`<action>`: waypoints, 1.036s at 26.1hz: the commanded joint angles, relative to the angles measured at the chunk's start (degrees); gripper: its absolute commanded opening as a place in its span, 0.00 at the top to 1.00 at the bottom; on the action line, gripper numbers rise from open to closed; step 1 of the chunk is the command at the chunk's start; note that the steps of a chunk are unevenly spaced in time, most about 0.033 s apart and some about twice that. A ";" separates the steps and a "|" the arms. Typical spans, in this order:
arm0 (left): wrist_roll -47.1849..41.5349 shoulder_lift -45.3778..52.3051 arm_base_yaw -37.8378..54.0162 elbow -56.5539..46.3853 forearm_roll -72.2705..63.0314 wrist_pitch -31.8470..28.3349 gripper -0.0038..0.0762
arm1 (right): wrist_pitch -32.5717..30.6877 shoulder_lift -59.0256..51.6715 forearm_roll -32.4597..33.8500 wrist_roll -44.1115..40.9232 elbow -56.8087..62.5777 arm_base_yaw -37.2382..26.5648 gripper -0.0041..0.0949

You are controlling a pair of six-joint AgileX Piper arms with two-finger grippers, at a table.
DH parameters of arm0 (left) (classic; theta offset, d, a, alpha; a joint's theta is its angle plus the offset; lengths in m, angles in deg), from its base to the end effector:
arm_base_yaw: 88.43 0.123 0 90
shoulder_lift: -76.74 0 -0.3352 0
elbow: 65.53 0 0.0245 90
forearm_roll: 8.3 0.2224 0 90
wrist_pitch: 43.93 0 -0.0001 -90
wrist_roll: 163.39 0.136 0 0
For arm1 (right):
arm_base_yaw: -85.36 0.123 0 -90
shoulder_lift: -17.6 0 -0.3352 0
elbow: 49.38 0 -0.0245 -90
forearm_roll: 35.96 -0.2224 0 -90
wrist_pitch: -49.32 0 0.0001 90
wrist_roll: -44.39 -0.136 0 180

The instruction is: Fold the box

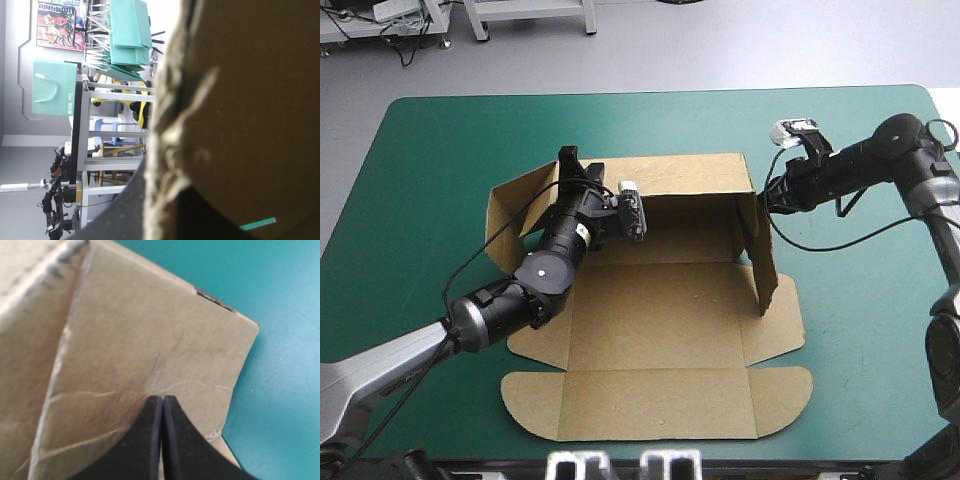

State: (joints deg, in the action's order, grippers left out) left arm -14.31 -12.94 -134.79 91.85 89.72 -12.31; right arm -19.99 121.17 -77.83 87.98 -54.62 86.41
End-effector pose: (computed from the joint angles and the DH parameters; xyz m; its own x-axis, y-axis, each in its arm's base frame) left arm 0.2748 -0.1857 0.3618 0.1816 0.9616 -0.2058 0.2934 0.1468 0.9447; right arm 0.3344 0.0911 0.3401 -0.7583 -0.3566 -0.5457 -0.6072 0.6909 0.3923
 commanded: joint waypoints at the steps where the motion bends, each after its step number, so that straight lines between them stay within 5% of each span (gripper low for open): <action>1: -0.38 0.59 -0.05 1.84 6.20 1.71 0.96 | 3.57 -5.37 -3.17 5.17 2.15 -0.38 0.98; 9: 0.22 0.08 -0.05 1.84 6.20 0.99 0.96 | 18.59 -12.89 -13.17 26.99 20.35 -0.38 0.98; 17: 0.88 0.08 -0.05 1.84 6.20 0.99 0.96 | 22.97 -18.52 -19.82 43.68 33.76 -0.38 0.98; 25: 1.46 0.08 -0.05 1.84 6.20 0.50 0.96 | 28.28 -21.92 -12.65 42.95 31.93 -0.38 0.98; 27: 1.75 0.08 -0.05 1.84 6.20 0.50 0.96 | 24.55 -22.04 -9.20 38.12 28.63 -0.38 0.98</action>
State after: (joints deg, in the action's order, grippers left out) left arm -12.53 -14.65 -134.69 92.12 90.36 -11.51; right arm 6.73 100.63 -91.63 128.01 -22.40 86.37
